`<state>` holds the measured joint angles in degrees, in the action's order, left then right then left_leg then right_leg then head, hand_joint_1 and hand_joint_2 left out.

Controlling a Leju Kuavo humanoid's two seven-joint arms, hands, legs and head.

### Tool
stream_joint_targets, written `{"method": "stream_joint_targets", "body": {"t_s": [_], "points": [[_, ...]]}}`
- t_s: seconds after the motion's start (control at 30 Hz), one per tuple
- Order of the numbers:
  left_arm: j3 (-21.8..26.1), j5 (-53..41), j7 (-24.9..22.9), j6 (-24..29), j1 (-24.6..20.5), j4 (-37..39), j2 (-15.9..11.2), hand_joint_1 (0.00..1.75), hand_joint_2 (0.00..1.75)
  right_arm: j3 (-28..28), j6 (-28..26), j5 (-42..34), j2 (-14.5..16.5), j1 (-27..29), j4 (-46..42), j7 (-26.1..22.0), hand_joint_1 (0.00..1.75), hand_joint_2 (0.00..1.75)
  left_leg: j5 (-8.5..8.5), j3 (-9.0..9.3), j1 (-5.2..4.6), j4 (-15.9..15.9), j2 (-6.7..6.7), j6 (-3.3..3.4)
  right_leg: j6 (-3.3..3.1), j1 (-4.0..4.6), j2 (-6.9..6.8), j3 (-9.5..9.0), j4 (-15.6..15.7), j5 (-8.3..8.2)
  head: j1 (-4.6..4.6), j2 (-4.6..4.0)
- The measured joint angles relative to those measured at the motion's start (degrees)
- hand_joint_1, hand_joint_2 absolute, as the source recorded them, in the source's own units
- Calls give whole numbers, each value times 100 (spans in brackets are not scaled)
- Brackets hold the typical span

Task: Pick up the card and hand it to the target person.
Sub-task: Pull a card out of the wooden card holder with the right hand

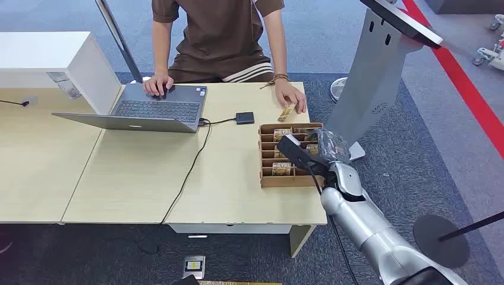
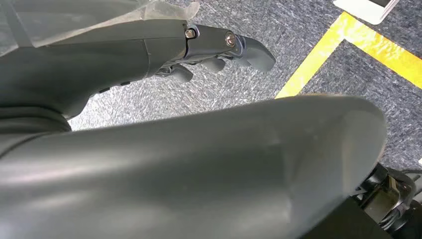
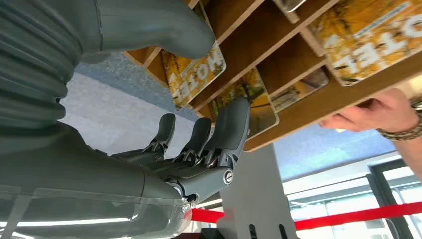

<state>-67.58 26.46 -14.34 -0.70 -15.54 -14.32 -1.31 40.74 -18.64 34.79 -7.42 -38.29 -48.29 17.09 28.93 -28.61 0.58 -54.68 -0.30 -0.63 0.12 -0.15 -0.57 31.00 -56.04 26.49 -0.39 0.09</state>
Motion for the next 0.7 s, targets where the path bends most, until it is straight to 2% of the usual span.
{"method": "stream_joint_targets", "body": {"t_s": [0.7], "points": [[0, -8, -2, -4, -6, 0, 0, 0, 0, -4, 0, 16, -8, 12, -26, 7, 162, 175, 0, 0, 0, 0, 0, 0, 0, 0, 0, 0, 0, 0, 0, 0]]}}
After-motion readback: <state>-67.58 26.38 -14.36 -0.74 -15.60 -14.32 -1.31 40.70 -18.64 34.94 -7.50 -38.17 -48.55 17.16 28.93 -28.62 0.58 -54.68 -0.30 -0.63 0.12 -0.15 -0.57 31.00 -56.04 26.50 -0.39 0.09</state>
